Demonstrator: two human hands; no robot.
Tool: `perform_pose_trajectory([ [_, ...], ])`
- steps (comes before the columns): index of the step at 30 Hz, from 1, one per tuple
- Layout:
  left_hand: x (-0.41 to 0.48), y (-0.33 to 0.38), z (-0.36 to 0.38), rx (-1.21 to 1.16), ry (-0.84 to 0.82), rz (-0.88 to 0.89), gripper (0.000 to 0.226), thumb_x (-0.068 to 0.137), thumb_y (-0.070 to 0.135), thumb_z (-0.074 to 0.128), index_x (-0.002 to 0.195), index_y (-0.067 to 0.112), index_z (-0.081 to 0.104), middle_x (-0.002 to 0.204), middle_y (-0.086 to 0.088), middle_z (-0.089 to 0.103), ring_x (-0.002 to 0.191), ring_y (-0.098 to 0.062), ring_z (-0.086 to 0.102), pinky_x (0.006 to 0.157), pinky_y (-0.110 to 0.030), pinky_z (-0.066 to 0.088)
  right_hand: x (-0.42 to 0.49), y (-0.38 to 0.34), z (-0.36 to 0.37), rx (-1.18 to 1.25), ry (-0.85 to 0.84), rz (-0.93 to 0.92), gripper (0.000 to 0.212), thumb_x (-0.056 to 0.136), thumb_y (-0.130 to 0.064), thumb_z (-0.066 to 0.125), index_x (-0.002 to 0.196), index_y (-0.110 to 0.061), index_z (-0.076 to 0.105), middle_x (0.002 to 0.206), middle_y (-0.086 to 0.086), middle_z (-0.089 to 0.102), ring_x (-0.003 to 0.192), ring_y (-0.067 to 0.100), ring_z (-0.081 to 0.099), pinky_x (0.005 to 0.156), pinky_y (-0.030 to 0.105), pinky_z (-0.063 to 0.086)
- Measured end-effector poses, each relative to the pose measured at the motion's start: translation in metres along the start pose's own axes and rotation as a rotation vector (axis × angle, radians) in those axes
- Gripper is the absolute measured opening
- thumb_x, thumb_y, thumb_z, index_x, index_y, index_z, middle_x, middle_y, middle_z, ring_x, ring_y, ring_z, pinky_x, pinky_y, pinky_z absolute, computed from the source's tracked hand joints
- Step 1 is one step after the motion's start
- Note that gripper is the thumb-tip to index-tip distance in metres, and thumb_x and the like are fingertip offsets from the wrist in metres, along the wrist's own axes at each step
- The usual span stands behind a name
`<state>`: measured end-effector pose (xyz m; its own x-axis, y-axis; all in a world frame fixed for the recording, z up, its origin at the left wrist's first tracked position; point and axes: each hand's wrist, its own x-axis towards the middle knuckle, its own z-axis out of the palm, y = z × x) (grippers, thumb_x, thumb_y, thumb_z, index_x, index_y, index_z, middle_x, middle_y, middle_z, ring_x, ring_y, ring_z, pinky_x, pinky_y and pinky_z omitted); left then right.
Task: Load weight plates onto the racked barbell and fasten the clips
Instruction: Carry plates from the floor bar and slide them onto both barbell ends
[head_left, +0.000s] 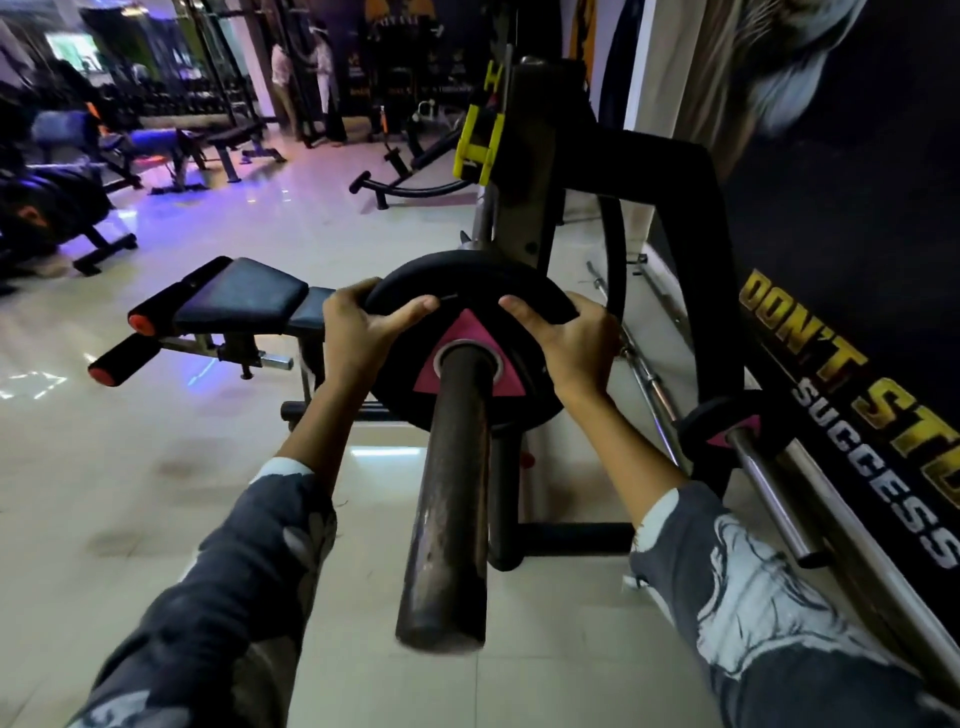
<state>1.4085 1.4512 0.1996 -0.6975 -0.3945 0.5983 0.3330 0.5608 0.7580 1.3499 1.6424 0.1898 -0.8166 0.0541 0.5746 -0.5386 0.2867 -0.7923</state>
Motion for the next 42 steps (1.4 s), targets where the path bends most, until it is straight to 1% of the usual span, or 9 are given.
perform_pose_trajectory([
  [4,0.050,-0.022,0.023,0.046,-0.023,-0.004,0.031,0.070,0.039,0.078,0.079,0.010,0.068,0.063,0.011,0.060,0.052,0.009,0.054,0.050,-0.009,0.041,0.045,0.029,0.030,0.040,0.024,0.005,0.045,0.063,-0.050,0.077,0.049,-0.028,0.040,0.047,-0.013,0.044,0.047,0.005,0.044,0.046,0.020,0.031],
  [9,0.093,-0.043,0.043,0.082,-0.006,-0.017,0.040,0.064,0.052,0.073,0.074,0.013,0.067,0.060,0.014,0.059,0.051,0.011,0.051,0.050,-0.012,0.040,0.087,0.056,0.058,0.051,0.033,0.002,0.041,0.064,-0.050,0.076,0.057,-0.013,0.058,0.054,-0.001,0.055,0.053,0.014,0.051,0.046,0.017,0.031],
  [17,0.113,-0.063,0.057,0.211,0.106,0.032,0.064,0.063,0.065,0.065,0.062,0.002,0.055,0.053,-0.018,0.051,0.054,-0.009,0.039,0.048,-0.035,0.034,0.104,0.066,0.071,0.080,0.090,-0.068,0.069,0.062,-0.071,0.054,0.066,-0.003,0.061,0.059,-0.005,0.053,0.049,0.000,0.045,0.042,0.007,0.032],
  [21,0.109,-0.059,0.057,0.265,0.143,0.049,0.054,0.064,0.064,0.062,0.062,0.012,0.046,0.049,0.004,0.038,0.048,-0.004,0.033,0.047,-0.019,0.027,0.103,0.068,0.070,0.059,0.071,-0.071,0.066,0.063,-0.070,0.055,0.068,-0.005,0.059,0.059,-0.004,0.053,0.051,-0.007,0.043,0.044,0.007,0.035],
  [24,0.103,-0.053,0.058,0.297,0.152,0.009,0.056,0.065,0.065,0.058,0.076,0.010,0.053,0.061,0.002,0.051,0.056,-0.009,0.046,0.053,-0.020,0.033,0.107,0.069,0.068,0.086,-0.013,-0.063,0.057,0.066,-0.063,0.064,0.074,-0.007,0.062,0.066,0.001,0.061,0.060,0.011,0.058,0.051,0.013,0.039],
  [27,0.088,-0.046,0.058,0.348,0.145,-0.021,0.061,0.073,0.061,0.058,0.104,0.009,0.055,0.092,-0.006,0.065,0.085,-0.018,0.060,0.070,-0.028,0.044,0.104,0.066,0.063,0.137,-0.096,0.000,0.042,0.075,-0.046,0.070,0.091,-0.008,0.062,0.083,0.003,0.065,0.080,0.018,0.063,0.061,0.016,0.044],
  [32,0.045,-0.037,0.045,0.515,0.056,0.064,0.066,0.085,0.050,0.052,0.133,0.007,0.040,0.135,-0.015,0.049,0.124,-0.028,0.045,0.102,-0.038,0.037,0.061,0.050,0.045,0.057,-0.065,-0.114,0.060,0.085,-0.037,0.059,0.133,-0.007,0.040,0.138,0.015,0.043,0.128,0.021,0.040,0.100,0.008,0.029],
  [36,-0.001,-0.026,0.023,0.591,-0.046,0.135,0.072,0.085,0.061,0.043,0.133,0.007,0.042,0.141,-0.013,0.046,0.130,-0.027,0.043,0.106,-0.044,0.037,0.004,0.034,0.023,-0.029,-0.148,-0.220,0.066,0.083,-0.045,0.050,0.134,-0.005,0.039,0.144,0.017,0.037,0.132,0.012,0.030,0.107,0.029,0.029],
  [42,-0.098,0.026,-0.016,0.523,-0.089,0.188,0.078,0.086,0.067,0.034,0.133,0.005,0.043,0.136,-0.017,0.050,0.128,-0.030,0.045,0.107,-0.042,0.036,-0.092,-0.001,-0.025,-0.078,-0.228,-0.257,0.066,0.082,-0.051,0.049,0.132,-0.008,0.044,0.140,0.012,0.043,0.131,0.018,0.036,0.109,0.034,0.028],
])
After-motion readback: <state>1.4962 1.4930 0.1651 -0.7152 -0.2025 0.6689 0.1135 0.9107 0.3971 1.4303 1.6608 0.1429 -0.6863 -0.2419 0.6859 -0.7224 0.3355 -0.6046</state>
